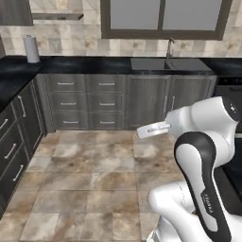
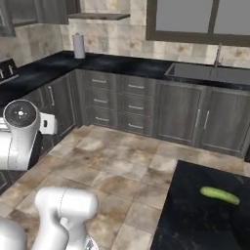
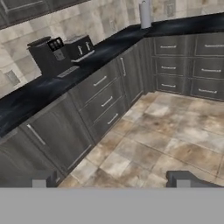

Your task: Open the cabinet directly in front. Then move the wine and the cup to the dining counter with the candle on it.

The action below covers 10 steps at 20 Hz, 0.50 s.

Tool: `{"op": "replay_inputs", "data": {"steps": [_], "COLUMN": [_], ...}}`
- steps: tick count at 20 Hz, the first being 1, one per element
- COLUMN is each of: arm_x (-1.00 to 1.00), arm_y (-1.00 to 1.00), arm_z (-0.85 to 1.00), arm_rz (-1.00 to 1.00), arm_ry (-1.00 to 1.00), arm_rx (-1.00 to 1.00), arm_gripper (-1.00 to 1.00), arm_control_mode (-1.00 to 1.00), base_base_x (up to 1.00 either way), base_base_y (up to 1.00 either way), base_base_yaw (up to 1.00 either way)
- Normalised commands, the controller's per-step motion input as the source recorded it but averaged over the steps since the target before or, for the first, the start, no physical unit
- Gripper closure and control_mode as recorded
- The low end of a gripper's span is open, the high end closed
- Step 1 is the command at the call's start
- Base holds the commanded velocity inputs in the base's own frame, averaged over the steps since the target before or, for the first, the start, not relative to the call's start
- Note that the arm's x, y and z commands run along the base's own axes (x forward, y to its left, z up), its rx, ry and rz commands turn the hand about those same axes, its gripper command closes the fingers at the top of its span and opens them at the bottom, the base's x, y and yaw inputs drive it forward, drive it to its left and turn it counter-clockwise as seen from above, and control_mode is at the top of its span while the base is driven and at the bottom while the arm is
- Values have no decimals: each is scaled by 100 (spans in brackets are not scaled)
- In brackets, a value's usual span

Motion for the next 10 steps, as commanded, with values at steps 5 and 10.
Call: {"op": "replay_inputs", "data": {"steps": [5,10], "arm_x": [0,0], "arm_y": [0,0], "arm_z": [0,0], "arm_rz": [0,0], "arm_ry": [0,0], "arm_rx": [0,0], "arm_gripper": [-100,-100], "arm_control_mode": [100,100], "base_base_x": [100,100], "base_base_y": [-75,-66], "base_base_yaw": [0,0]}}
